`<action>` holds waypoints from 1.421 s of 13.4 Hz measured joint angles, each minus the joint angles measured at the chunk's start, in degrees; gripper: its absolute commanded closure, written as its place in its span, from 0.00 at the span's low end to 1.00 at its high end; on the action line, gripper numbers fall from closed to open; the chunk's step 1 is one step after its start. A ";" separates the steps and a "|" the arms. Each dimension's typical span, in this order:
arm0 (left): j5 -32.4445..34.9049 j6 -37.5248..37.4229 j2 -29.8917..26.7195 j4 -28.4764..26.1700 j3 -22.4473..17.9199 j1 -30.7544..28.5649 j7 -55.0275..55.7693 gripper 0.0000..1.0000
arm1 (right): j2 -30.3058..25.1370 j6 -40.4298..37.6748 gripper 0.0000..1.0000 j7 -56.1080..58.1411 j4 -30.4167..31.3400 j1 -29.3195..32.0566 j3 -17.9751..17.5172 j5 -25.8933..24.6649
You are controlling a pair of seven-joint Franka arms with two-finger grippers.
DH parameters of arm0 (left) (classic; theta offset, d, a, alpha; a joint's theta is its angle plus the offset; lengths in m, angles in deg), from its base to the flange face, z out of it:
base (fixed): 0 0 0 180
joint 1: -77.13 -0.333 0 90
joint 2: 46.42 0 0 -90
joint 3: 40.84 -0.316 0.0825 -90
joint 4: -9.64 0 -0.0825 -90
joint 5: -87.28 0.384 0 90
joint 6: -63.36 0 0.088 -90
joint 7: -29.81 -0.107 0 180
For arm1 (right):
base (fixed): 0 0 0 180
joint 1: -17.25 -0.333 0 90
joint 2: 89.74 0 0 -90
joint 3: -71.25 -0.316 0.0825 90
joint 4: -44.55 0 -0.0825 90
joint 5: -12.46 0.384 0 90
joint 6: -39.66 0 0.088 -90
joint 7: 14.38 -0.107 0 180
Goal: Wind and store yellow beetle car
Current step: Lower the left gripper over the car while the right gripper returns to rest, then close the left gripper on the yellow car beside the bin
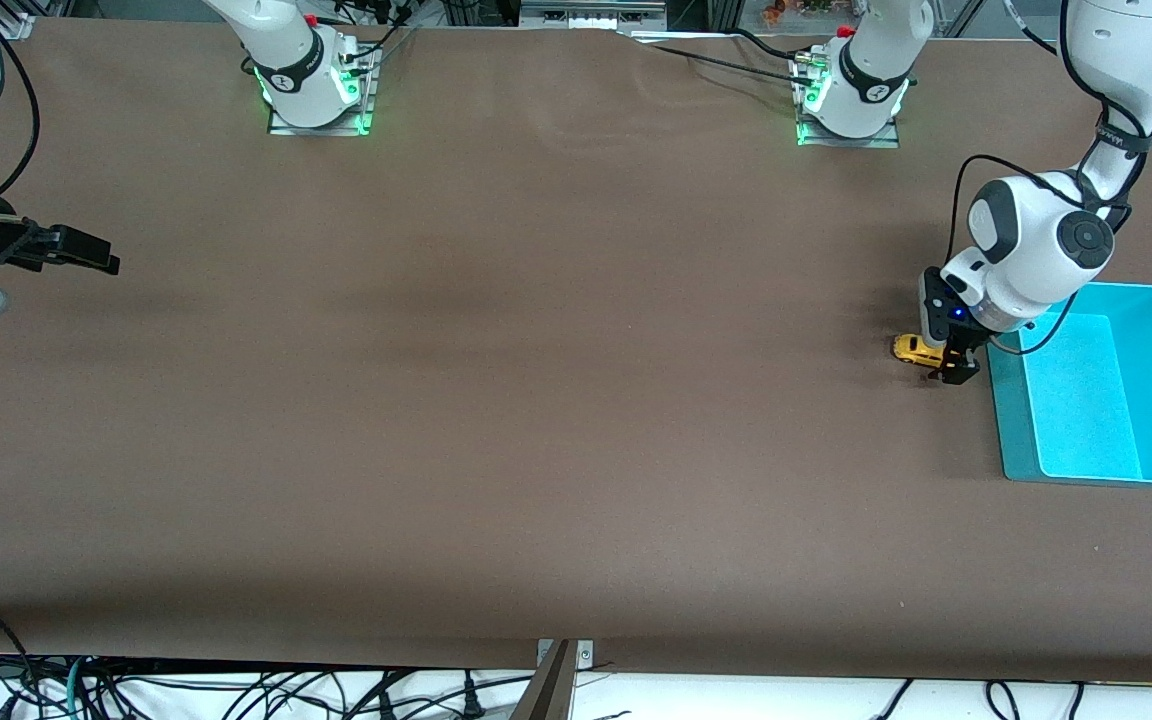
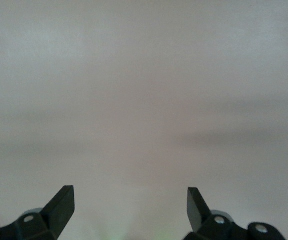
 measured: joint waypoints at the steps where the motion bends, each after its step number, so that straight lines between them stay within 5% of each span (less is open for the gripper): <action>1: 0.00 0.01 0.00 0.00 0.00 0.00 -0.05 0.46 | -0.47 0.83 0.00 -1.29 -0.18 0.69 -1.34 -0.03; 4: 0.00 0.02 0.00 0.00 0.01 0.00 -0.19 0.59 | -2.54 4.25 0.00 -2.52 -0.64 1.42 -2.23 -0.06; 13: 0.00 -0.61 -0.37 0.45 0.04 0.00 -0.39 0.62 | -4.10 4.35 0.00 -2.94 -0.48 1.79 -2.97 0.02; 19: 0.00 -21.08 -7.05 8.43 0.06 -0.05 -0.39 0.61 | -4.25 3.36 0.00 -3.04 -0.48 1.84 -3.10 0.10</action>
